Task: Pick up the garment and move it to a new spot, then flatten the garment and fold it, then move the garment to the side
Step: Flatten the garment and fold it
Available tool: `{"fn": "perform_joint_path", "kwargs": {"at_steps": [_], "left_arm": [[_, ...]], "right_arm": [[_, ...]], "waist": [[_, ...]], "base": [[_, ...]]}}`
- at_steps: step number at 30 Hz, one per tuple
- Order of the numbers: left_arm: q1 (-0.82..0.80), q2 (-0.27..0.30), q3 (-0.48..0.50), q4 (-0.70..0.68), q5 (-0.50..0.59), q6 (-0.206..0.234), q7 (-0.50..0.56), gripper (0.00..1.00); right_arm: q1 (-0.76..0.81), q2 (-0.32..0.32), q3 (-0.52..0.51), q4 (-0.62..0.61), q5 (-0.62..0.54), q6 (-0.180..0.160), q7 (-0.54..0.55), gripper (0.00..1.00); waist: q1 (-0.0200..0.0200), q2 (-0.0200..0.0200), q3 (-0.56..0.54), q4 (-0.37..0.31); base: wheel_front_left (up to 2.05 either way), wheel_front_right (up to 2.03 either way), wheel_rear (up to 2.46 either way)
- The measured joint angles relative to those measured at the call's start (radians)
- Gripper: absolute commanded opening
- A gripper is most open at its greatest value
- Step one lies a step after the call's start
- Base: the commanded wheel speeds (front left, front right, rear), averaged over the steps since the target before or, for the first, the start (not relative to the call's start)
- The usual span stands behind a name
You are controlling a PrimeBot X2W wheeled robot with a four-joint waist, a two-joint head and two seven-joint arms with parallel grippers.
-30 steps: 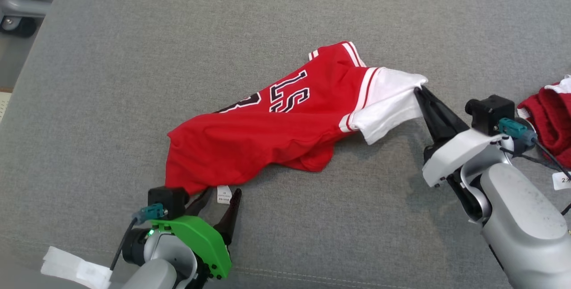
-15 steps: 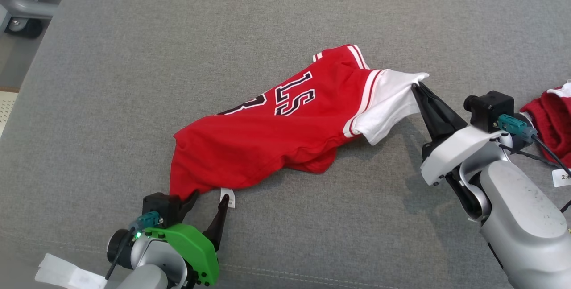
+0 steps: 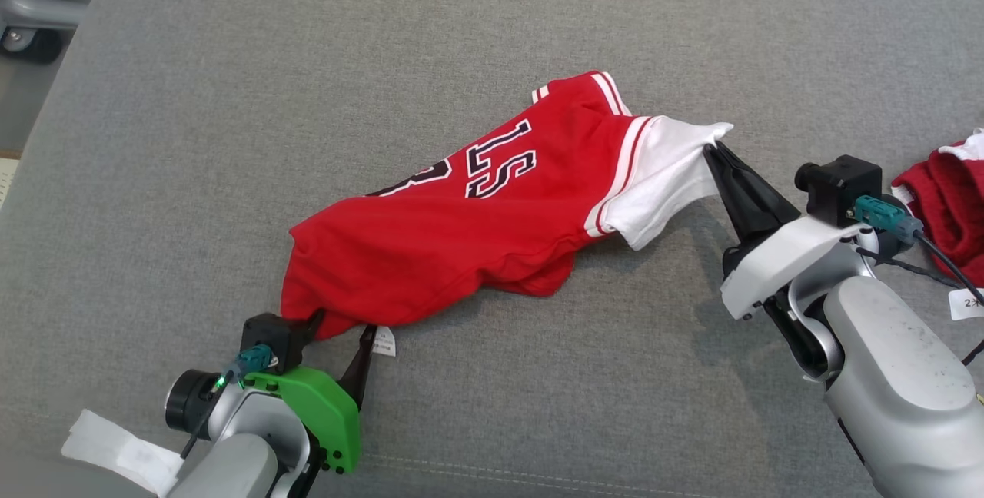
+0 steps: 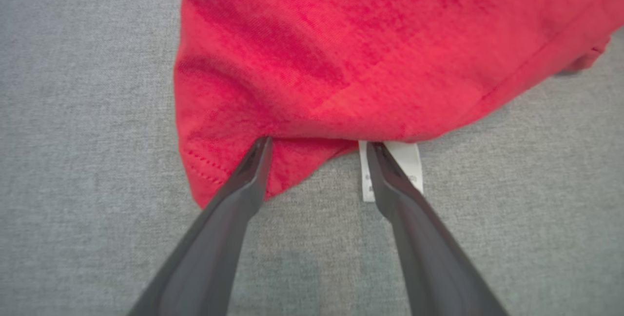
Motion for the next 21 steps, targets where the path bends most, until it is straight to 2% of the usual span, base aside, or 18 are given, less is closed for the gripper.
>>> {"fn": "perform_joint_path", "kwargs": {"at_steps": [5,6,8,11,14,18,19,21], "left_arm": [[-0.016,0.001,-0.027,0.041,0.017,0.000,0.011,1.00],[-0.018,0.000,-0.032,0.049,0.018,-0.002,0.011,0.85],[-0.030,0.000,-0.048,0.063,0.018,-0.012,0.026,0.00],[-0.041,-0.008,-0.033,0.070,-0.033,-0.058,0.059,0.00],[-0.034,-0.029,0.023,0.031,-0.173,-0.116,0.098,0.00],[-0.026,-0.032,0.061,-0.120,-0.319,-0.243,0.143,0.00],[-0.028,-0.023,0.067,-0.163,-0.341,-0.260,0.153,0.00],[-0.034,0.010,0.088,-0.249,-0.380,-0.260,0.161,0.00]], "right_arm": [[0.001,0.000,0.001,-0.002,0.000,0.000,0.004,0.00],[0.001,0.000,0.001,-0.002,0.000,0.000,0.004,0.00],[0.001,-0.002,0.000,-0.002,0.001,0.000,0.004,0.00],[0.000,-0.004,0.000,-0.006,0.007,0.003,0.006,0.00],[-0.003,0.006,-0.012,-0.028,0.047,0.013,0.009,0.00],[-0.033,-0.021,-0.062,-0.068,0.082,0.020,0.010,0.00],[-0.042,-0.034,-0.079,-0.080,0.099,0.025,0.010,0.00],[-0.056,-0.063,-0.109,-0.105,0.123,0.026,0.013,0.00]], "waist": [[0.0000,0.0000,0.003,-0.009],[0.0000,0.0000,0.004,-0.011],[0.0000,0.0000,0.004,-0.014],[0.0000,0.0000,0.003,-0.022],[0.0000,0.0000,-0.001,-0.035],[0.0000,0.0000,-0.015,-0.050],[0.0000,0.0000,-0.021,-0.052],[0.0000,0.0000,-0.034,-0.057]], "base": [[0.00,0.00,0.00],[0.00,0.00,0.00],[0.00,0.00,0.00],[0.00,0.00,0.00],[0.00,0.00,0.00],[0.00,0.00,0.00],[0.00,0.00,0.00],[0.00,0.00,0.00]]}}
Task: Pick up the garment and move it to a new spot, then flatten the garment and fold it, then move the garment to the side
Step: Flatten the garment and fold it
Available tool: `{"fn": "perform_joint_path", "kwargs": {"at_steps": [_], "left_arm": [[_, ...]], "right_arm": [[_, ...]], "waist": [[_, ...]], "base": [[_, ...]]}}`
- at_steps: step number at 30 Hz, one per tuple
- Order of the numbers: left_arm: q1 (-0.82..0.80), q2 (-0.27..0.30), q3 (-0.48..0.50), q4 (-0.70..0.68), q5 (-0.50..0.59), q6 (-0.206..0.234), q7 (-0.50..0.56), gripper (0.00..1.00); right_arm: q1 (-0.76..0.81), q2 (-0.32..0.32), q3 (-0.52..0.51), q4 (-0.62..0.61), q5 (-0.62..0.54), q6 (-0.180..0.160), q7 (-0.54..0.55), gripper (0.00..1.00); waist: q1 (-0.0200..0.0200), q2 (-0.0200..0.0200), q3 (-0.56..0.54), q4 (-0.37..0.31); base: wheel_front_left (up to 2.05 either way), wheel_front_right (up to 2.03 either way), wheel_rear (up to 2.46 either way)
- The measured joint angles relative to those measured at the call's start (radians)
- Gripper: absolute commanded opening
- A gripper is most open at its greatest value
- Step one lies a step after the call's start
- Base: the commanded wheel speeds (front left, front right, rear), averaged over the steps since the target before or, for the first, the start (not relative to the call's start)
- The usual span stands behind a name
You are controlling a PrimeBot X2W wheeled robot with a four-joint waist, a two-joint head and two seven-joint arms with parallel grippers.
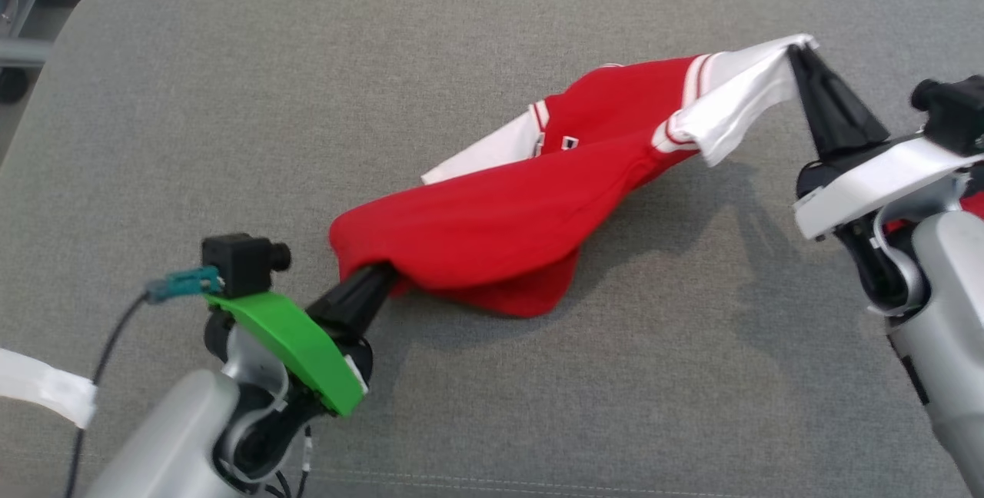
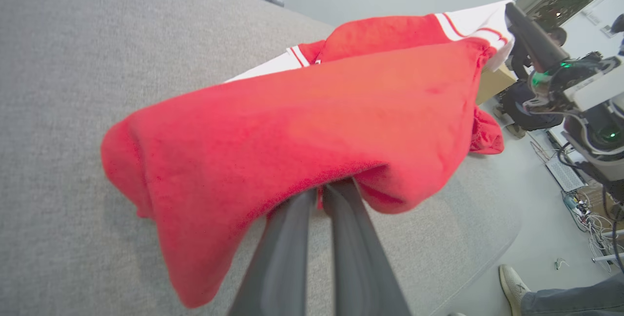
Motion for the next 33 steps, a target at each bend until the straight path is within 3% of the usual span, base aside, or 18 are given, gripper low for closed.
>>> {"fn": "perform_joint_path", "kwargs": {"at_steps": [4,11,15,20,23,24,26,28,33], "left_arm": [[-0.027,0.094,0.026,-0.169,-0.090,0.003,0.058,0.00],[-0.056,0.239,-0.012,-0.513,-0.286,0.021,0.233,0.00],[-0.093,0.299,0.056,-0.610,-0.446,0.021,0.313,0.00],[-0.096,0.332,0.121,-0.569,-0.700,0.021,0.435,0.00],[-0.095,0.362,0.125,-0.476,-0.769,0.080,0.497,0.00],[-0.095,0.362,0.125,-0.476,-0.769,0.080,0.497,0.00],[-0.091,0.380,0.130,-0.378,-0.803,0.152,0.531,0.00],[-0.091,0.389,0.127,-0.308,-0.790,0.194,0.541,0.00],[-0.080,0.413,0.095,-0.175,-0.696,0.240,0.548,0.00]], "right_arm": [[-0.007,-0.042,-0.058,-0.062,0.057,0.002,0.010,0.00],[-0.005,-0.075,-0.123,-0.218,0.205,0.017,0.073,0.00],[-0.001,-0.085,-0.151,-0.291,0.292,0.018,0.120,0.00],[0.021,-0.103,-0.142,-0.284,0.369,0.017,0.251,0.00],[0.056,-0.091,-0.112,-0.250,0.401,-0.003,0.331,0.00],[0.056,-0.091,-0.112,-0.250,0.401,-0.003,0.331,0.00],[0.080,-0.078,-0.075,-0.215,0.391,-0.049,0.383,0.00],[0.085,-0.058,-0.049,-0.192,0.366,-0.073,0.393,0.00],[0.090,0.031,0.004,-0.175,0.331,-0.108,0.386,0.00]], "waist": [[0.0000,0.0000,-0.031,-0.008],[0.0000,0.0000,-0.086,-0.029],[0.0000,0.0000,-0.100,-0.054],[0.0000,0.0000,-0.107,-0.090],[0.0000,0.0000,-0.101,-0.111],[0.0000,0.0000,-0.101,-0.111],[0.0000,0.0000,-0.079,-0.125],[0.0000,0.0000,-0.060,-0.135],[0.0000,0.0000,-0.003,-0.158]], "base": [[0.00,0.00,0.00],[0.00,0.00,0.00],[0.00,0.00,0.00],[0.00,0.00,0.00],[0.00,0.00,0.00],[0.00,0.00,0.00],[0.00,0.00,0.00],[0.00,0.00,0.00],[0.00,0.00,0.00]]}}
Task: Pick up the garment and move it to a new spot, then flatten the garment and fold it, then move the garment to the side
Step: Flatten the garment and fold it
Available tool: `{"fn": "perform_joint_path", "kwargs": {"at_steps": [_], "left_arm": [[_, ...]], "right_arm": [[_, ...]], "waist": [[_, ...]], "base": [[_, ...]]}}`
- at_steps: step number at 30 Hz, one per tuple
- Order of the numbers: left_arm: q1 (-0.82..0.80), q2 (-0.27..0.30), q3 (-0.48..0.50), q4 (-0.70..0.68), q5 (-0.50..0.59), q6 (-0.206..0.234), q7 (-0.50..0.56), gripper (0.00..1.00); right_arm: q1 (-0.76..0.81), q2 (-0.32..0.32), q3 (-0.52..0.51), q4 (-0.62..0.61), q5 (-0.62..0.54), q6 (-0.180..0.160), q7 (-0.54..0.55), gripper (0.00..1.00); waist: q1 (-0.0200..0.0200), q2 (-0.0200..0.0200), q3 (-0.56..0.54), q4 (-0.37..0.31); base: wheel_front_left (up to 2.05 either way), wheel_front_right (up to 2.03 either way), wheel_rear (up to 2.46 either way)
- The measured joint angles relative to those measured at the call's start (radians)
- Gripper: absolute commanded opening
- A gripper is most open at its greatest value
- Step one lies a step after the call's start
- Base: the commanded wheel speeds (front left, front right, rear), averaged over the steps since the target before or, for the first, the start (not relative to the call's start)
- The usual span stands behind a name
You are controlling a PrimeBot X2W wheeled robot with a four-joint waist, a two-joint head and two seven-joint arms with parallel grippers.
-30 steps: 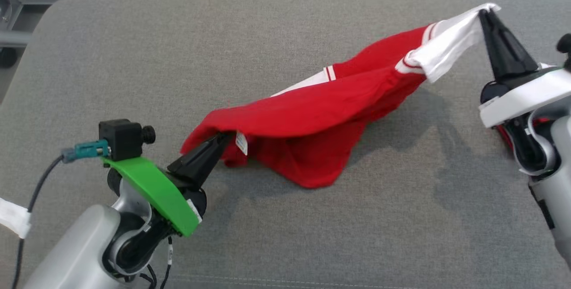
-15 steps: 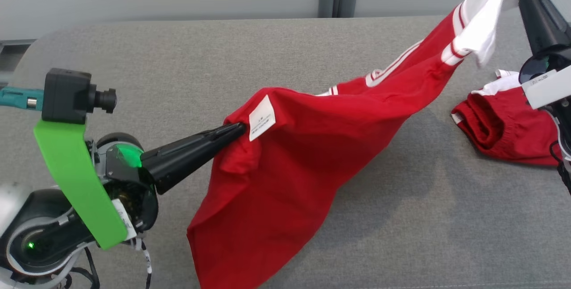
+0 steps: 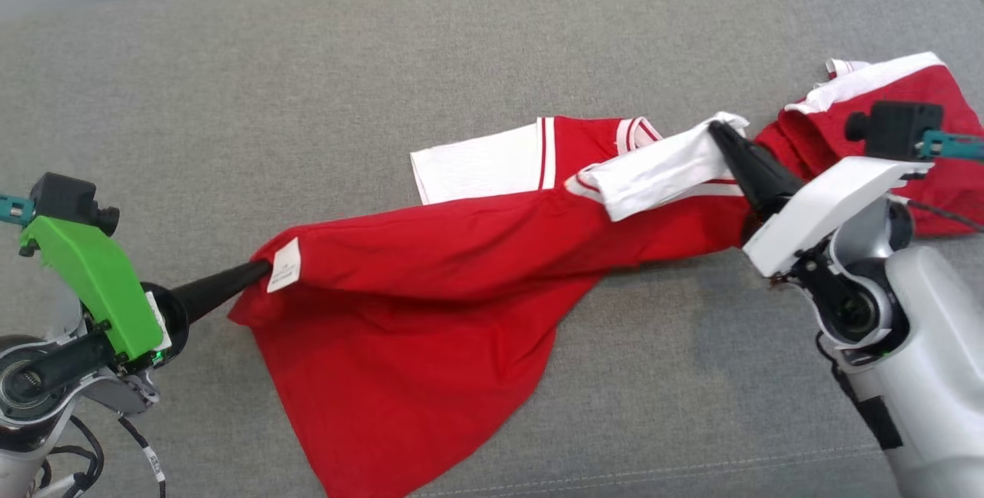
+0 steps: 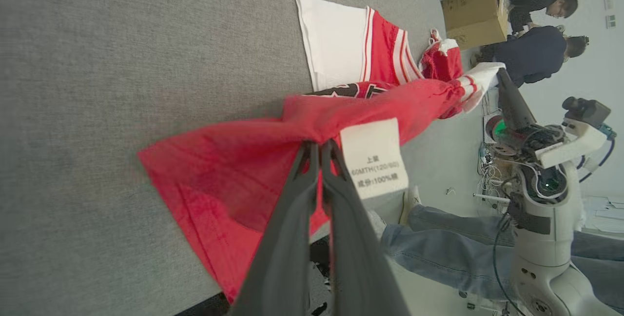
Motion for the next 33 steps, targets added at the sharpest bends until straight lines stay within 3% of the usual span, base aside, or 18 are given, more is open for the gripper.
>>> {"fn": "perform_joint_path", "kwargs": {"at_steps": [2,3,4,5,8,12,15,19,23,29,33], "left_arm": [[-0.002,-0.010,-0.005,0.038,0.061,0.000,-0.035,0.00],[-0.006,-0.012,-0.007,0.058,0.104,0.000,-0.058,0.13],[-0.015,-0.016,-0.008,0.081,0.144,0.000,-0.084,0.46],[-0.026,-0.017,-0.008,0.099,0.188,0.000,-0.113,1.00],[-0.083,-0.061,0.018,0.139,0.286,-0.001,-0.225,1.00],[-0.181,-0.114,0.039,0.189,0.525,-0.001,-0.452,1.00],[-0.181,-0.198,0.028,0.196,0.537,0.002,-0.534,1.00],[-0.135,-0.298,-0.071,0.205,0.538,0.002,-0.562,1.00],[-0.113,-0.284,-0.122,0.279,0.601,0.001,-0.574,1.00],[-0.152,-0.246,-0.063,0.355,0.607,0.007,-0.609,1.00],[-0.195,-0.272,-0.037,0.385,0.568,0.009,-0.611,1.00]], "right_arm": [[0.002,0.032,0.018,-0.001,-0.001,-0.001,-0.008,0.00],[0.002,0.044,0.023,-0.002,-0.007,-0.004,-0.014,0.00],[0.001,0.051,0.025,-0.004,-0.016,-0.010,-0.022,0.00],[0.001,0.054,0.024,-0.008,-0.023,-0.010,-0.031,0.00],[-0.009,0.072,0.008,-0.016,-0.030,-0.026,-0.069,0.00],[-0.018,0.076,-0.019,-0.006,-0.039,-0.031,-0.116,0.00],[-0.018,0.071,-0.028,0.015,-0.051,-0.036,-0.136,0.00],[-0.013,0.064,-0.040,0.027,-0.052,-0.042,-0.150,0.00],[-0.013,0.045,-0.035,0.031,-0.068,-0.043,-0.151,0.00],[-0.016,0.074,0.028,0.045,-0.097,-0.029,-0.157,0.00],[-0.013,0.068,0.068,0.065,-0.118,-0.023,-0.155,0.00]], "waist": [[0.0000,0.0000,0.024,-0.009],[0.0001,0.0000,0.037,-0.014],[0.0001,0.0000,0.050,-0.017],[0.0000,0.0000,0.063,-0.021],[0.0001,0.0000,0.104,-0.029],[0.0002,0.0000,0.150,-0.028],[0.0002,0.0000,0.169,-0.013],[0.0001,0.0000,0.178,0.022],[0.0002,0.0000,0.181,0.061],[0.0001,0.0000,0.187,0.093],[0.0001,0.0000,0.187,0.079]], "base": [[0.00,0.00,0.00],[0.00,0.00,0.00],[0.00,0.00,0.00],[0.00,0.00,0.00],[0.00,0.00,0.00],[0.00,0.00,0.00],[0.00,0.00,0.00],[0.00,0.00,0.00],[0.00,0.00,0.00],[0.00,0.00,0.00],[0.00,0.00,0.00]]}}
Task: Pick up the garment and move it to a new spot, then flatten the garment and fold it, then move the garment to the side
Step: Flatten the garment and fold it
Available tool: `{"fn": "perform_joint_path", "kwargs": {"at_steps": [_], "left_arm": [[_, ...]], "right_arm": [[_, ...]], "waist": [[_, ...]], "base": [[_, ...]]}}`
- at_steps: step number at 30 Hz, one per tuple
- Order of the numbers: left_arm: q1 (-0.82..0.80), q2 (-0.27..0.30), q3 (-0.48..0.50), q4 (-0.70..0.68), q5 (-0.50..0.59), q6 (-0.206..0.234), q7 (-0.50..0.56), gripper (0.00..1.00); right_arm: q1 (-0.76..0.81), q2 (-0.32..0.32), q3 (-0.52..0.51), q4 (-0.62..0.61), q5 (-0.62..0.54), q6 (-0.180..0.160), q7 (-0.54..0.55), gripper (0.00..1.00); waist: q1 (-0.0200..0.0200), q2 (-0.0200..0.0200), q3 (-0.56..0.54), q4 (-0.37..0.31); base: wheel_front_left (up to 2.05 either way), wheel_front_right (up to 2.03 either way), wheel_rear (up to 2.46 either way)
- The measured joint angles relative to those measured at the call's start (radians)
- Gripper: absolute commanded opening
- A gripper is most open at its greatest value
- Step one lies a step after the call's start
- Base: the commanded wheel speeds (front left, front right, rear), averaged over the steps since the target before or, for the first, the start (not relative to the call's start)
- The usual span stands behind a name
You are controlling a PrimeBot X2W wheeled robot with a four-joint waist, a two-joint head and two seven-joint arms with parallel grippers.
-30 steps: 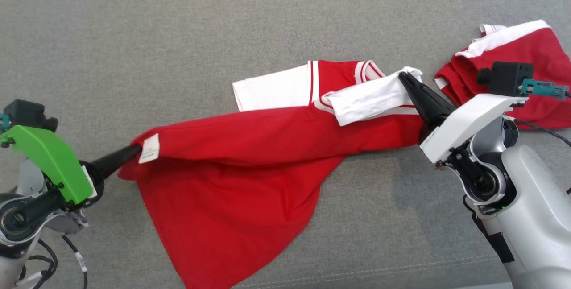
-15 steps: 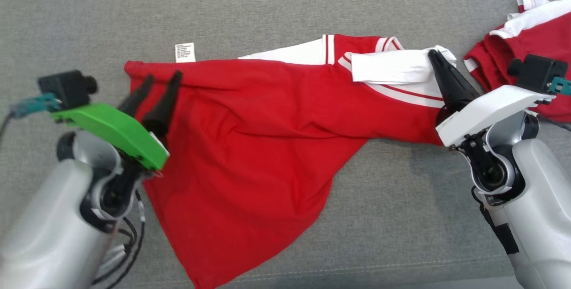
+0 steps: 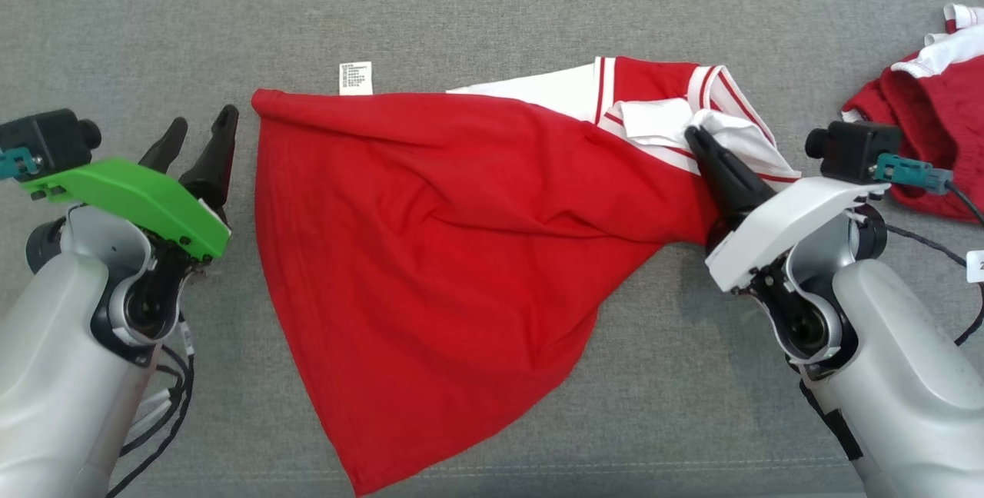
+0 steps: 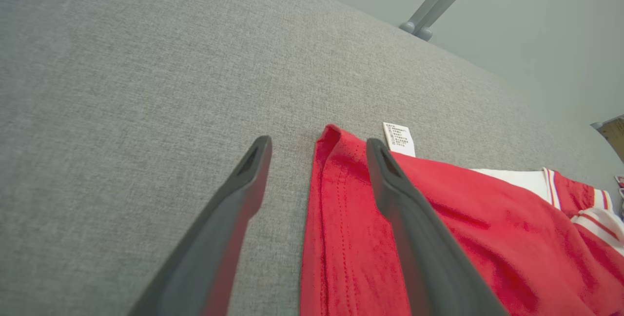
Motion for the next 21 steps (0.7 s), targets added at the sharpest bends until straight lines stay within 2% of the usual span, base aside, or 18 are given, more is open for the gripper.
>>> {"fn": "perform_joint_path", "kwargs": {"at_steps": [7,13,21], "left_arm": [[-0.068,-0.047,-0.001,0.041,-0.037,0.000,0.032,1.00],[-0.106,-0.042,-0.051,0.128,0.001,0.001,0.082,1.00],[-0.163,0.001,-0.087,0.235,0.049,0.003,0.157,1.00]], "right_arm": [[0.042,-0.025,0.069,0.036,-0.038,0.026,0.039,0.00],[0.056,-0.009,0.092,0.054,-0.039,0.043,0.036,0.00],[0.059,0.035,0.135,0.070,-0.039,0.060,0.032,0.00]], "waist": [[0.0000,0.0000,0.000,-0.034],[0.0000,0.0000,-0.002,-0.070],[0.0000,0.0000,-0.008,-0.128]], "base": [[0.00,0.00,0.00],[0.00,0.00,0.00],[0.00,0.00,0.00]]}}
